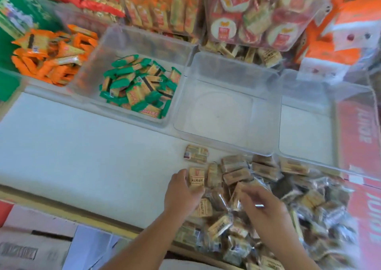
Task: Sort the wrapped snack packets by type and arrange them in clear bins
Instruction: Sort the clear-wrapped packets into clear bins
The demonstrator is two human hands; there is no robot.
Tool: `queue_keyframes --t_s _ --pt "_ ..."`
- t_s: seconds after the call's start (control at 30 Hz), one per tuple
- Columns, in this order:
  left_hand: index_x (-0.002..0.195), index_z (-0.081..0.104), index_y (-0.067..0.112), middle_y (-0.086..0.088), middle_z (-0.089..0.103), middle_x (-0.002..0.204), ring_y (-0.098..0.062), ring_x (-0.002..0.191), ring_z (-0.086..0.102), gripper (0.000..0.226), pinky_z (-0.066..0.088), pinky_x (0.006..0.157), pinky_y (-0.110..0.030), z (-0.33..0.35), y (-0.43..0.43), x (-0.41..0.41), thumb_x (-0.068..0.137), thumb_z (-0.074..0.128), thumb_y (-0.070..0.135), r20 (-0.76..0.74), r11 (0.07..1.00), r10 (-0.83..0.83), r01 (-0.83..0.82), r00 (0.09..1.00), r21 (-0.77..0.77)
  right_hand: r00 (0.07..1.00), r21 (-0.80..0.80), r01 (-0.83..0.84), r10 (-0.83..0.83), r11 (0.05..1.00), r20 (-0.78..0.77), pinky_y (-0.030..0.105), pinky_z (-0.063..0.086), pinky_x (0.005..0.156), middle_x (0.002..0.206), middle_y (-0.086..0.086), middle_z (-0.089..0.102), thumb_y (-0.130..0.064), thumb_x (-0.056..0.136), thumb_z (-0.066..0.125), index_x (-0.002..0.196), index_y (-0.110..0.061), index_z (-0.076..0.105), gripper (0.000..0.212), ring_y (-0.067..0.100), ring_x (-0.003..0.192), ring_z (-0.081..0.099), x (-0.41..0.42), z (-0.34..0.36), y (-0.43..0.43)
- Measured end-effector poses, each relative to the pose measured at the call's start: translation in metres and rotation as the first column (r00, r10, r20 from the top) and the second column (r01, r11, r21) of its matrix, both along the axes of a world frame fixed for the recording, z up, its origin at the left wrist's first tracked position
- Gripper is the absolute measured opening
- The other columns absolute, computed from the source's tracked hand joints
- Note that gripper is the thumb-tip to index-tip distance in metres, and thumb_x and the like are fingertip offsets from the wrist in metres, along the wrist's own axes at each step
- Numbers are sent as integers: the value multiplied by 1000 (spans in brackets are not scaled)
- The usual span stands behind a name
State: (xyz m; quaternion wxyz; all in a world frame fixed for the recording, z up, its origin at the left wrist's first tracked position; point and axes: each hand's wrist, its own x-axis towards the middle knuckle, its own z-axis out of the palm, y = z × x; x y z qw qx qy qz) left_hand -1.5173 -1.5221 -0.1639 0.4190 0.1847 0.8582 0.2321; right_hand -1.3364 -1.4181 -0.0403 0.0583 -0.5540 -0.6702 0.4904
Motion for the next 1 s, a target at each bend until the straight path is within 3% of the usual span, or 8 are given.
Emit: queue_keyframes --t_s 0.17,0.27,0.37,0.43,0.57,0.73,0.83,1.0 --pt "112 52 38 16 60 100 -8 87 65 61 62 70 -35 -9 17 8 64 84 57 -39 996 67 -69 997 -51 990 144 -131 120 981 80 15 48 72 102 -21 68 -26 92 72 104 -33 69 14 -6 94 63 6 -10 20" --pt "102 52 36 13 61 98 -11 90 63 67 61 76 -38 -11 20 1 51 88 60 -13 992 57 -58 998 -115 933 374 -340 260 863 249 33 54 83 113 -9 66 -23 83 78 112 -21 69 30 16 109 61 -2 -34 39" --pt "100 52 34 12 59 100 -13 94 60 66 59 79 -39 -13 16 -4 49 86 59 -25 992 19 -23 999 -128 866 283 -445 327 849 379 43 54 95 124 -5 62 -46 82 71 124 -23 64 48 23 118 58 -14 -45 52" --pt "109 55 34 11 59 109 -13 100 58 55 58 85 -40 -8 12 -7 66 81 54 -41 997 8 -11 999 -75 845 198 -454 349 869 406 42 54 98 137 -8 53 -63 83 60 137 -29 55 64 20 126 52 -20 -45 59" --pt "136 51 26 6 50 134 -15 120 52 51 52 98 -40 4 15 -22 92 68 44 -178 992 105 -92 978 82 712 108 -604 474 789 518 39 32 120 162 -10 21 -65 84 66 157 -34 23 90 17 150 19 -31 -51 65" --pt "151 40 26 6 49 142 -18 131 45 77 47 105 -42 4 54 -41 87 73 52 -125 994 76 -66 989 82 586 68 -710 535 701 609 41 27 123 154 -3 17 -57 85 63 160 -25 5 100 22 145 18 -44 -60 74" --pt "149 40 26 3 51 132 -20 124 49 91 49 99 -38 -2 71 -41 74 84 52 -104 993 118 -115 988 37 536 66 -750 546 658 644 42 28 120 142 0 22 -59 78 65 153 -27 12 98 25 136 24 -48 -64 79" --pt "105 52 33 2 59 107 -19 88 67 59 63 69 -44 -3 60 -39 61 90 45 23 962 258 -259 966 84 542 90 -772 577 630 612 38 25 122 139 -3 23 -58 64 76 137 -26 26 95 22 135 24 -42 -67 76"
